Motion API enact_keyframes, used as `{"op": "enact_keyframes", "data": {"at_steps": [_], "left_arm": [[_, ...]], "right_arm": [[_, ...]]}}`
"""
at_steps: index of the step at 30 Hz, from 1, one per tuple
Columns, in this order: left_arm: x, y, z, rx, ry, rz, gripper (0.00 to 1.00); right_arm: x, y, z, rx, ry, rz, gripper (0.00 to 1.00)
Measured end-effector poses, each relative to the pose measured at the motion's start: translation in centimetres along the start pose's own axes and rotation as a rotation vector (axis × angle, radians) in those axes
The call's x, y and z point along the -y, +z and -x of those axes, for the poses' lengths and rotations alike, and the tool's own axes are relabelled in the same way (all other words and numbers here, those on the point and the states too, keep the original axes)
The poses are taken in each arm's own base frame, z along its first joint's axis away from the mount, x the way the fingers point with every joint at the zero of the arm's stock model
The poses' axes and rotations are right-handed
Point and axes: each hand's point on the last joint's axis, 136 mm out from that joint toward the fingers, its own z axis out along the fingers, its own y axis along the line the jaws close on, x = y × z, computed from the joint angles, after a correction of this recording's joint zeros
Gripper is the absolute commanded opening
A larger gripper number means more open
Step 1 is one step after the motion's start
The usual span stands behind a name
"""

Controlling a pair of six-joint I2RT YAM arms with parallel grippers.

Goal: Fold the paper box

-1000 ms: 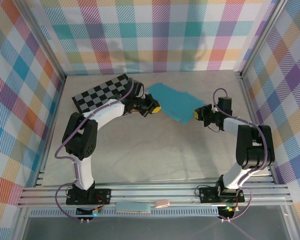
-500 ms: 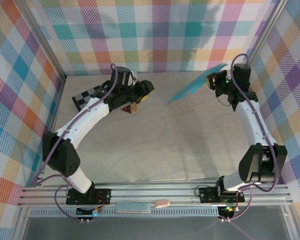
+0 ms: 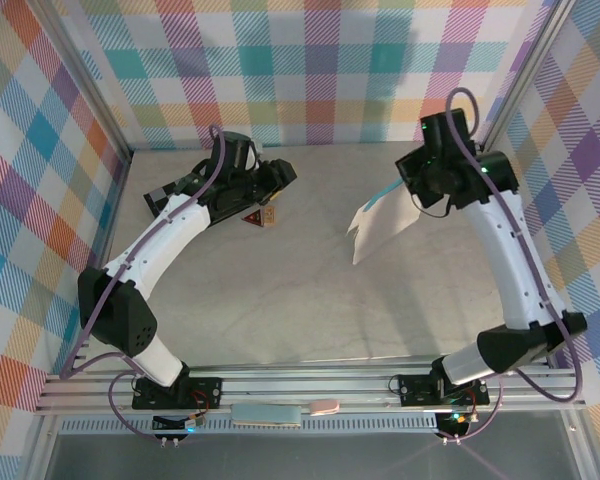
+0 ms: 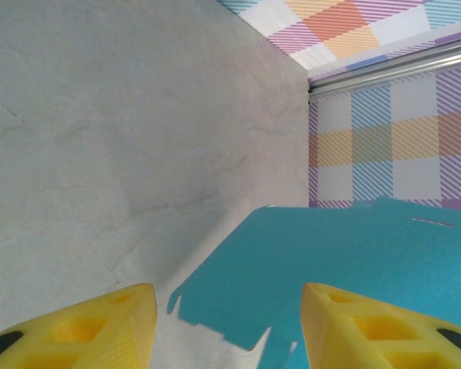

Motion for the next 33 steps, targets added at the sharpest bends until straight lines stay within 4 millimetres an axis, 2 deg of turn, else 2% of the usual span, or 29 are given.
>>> {"op": "enact_keyframes", "data": {"at_steps": [2,5,8,11,18,23,26,28,33], "left_arm": [[-0.1,0.0,-0.2,-0.011,-0.004,0.003,0.51],[-0.3,0.0,-0.6,-0.029,-0.012,0.009,0.51],[-0.5,0.0,-1.0,-0.046,-0.018,0.017,0.51],[-0.8,-0.1,-1.5,-0.066,-0.022,0.027,0.49],[-2.1,0.3,-2.6,-0.106,-0.015,0.056,0.47],[-3.8,0.9,-4.0,-0.149,-0.03,0.084,0.47],[-3.5,1.4,-4.3,-0.155,-0.048,0.069,0.48],[-2.8,2.1,-4.5,-0.154,-0.067,0.044,0.49],[-1.5,5.7,-6.4,-0.205,-0.122,0.031,0.5]], "right_arm": [[0.0,2.7,-0.2,-0.012,0.035,-0.059,0.0],[-0.3,8.3,-0.8,-0.035,0.088,-0.13,0.0],[0.3,13.8,-1.8,-0.062,0.148,-0.187,0.0],[1.4,17.2,-2.9,-0.084,0.194,-0.217,0.0],[1.5,19.8,-3.7,-0.102,0.235,-0.164,0.0],[4.7,21.5,-5.3,-0.117,0.257,-0.151,0.0],[6.1,22.0,-5.9,-0.124,0.264,-0.137,0.0],[6.2,22.1,-6.1,-0.128,0.267,-0.116,0.0],[4.6,21.6,-5.7,-0.129,0.28,-0.04,0.0]]}}
